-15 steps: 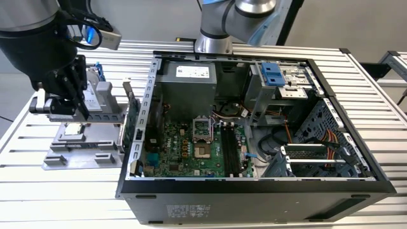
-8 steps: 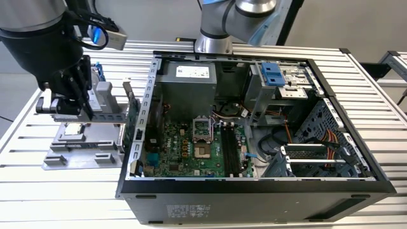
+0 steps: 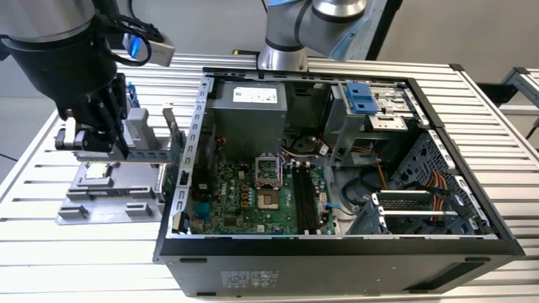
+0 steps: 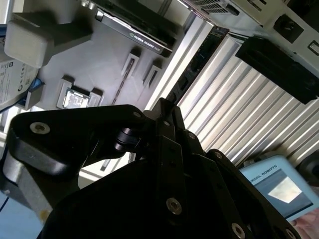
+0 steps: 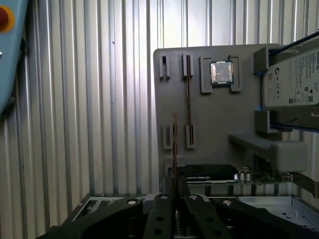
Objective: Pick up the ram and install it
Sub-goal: 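Pick up the ram and move it above insertion slot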
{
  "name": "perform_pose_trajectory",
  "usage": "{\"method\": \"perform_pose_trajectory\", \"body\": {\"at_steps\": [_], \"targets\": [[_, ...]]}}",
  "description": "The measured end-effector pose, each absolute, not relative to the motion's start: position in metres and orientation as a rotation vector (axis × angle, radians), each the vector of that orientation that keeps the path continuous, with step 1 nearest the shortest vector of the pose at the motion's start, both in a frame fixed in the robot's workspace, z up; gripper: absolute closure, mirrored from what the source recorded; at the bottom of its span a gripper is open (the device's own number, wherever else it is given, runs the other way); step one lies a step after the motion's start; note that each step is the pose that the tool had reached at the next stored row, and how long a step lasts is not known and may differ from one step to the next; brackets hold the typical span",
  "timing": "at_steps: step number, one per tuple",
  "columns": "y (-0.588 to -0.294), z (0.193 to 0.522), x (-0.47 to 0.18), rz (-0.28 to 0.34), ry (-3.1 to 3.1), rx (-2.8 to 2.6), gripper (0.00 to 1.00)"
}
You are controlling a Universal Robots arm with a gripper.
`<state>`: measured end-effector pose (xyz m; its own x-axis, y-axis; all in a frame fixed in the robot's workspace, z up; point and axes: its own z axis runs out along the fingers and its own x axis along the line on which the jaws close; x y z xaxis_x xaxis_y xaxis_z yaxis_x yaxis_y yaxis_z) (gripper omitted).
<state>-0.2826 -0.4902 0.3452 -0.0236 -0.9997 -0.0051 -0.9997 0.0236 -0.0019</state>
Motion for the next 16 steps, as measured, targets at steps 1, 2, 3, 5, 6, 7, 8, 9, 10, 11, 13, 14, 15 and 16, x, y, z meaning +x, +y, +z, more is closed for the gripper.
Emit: {"method": "perform_pose_trajectory", "body": {"at_steps": [1, 2, 3, 5, 6, 7, 8, 9, 10, 11, 13, 14, 15, 16], "targets": [[-0.4902, 0.3452, -0.2817, 0.003, 2.244, -2.191, 1.00], [-0.4902, 0.3451, -0.2809, 0.003, 2.244, -2.191, 1.00], [-0.4902, 0.3451, -0.2800, 0.003, 2.244, -2.191, 1.00], [-0.4902, 0.3452, -0.2783, 0.003, 2.244, -2.192, 1.00], [-0.4902, 0.3451, -0.2776, 0.003, 2.244, -2.191, 1.00], [-0.4902, 0.3452, -0.2770, 0.003, 2.244, -2.191, 1.00], [-0.4902, 0.3451, -0.2764, 0.003, 2.244, -2.191, 1.00], [-0.4902, 0.3451, -0.2759, 0.003, 2.244, -2.191, 1.00], [-0.4902, 0.3451, -0.2747, 0.003, 2.244, -2.192, 1.00], [-0.4902, 0.3451, -0.2742, 0.003, 2.244, -2.191, 1.00], [-0.4902, 0.3451, -0.2735, 0.003, 2.244, -2.191, 1.00], [-0.4902, 0.3451, -0.2731, 0.003, 2.244, -2.191, 1.00], [-0.4902, 0.3451, -0.2726, 0.003, 2.244, -2.191, 1.00], [-0.4902, 0.3452, -0.2720, 0.003, 2.244, -2.192, 1.00]]}}
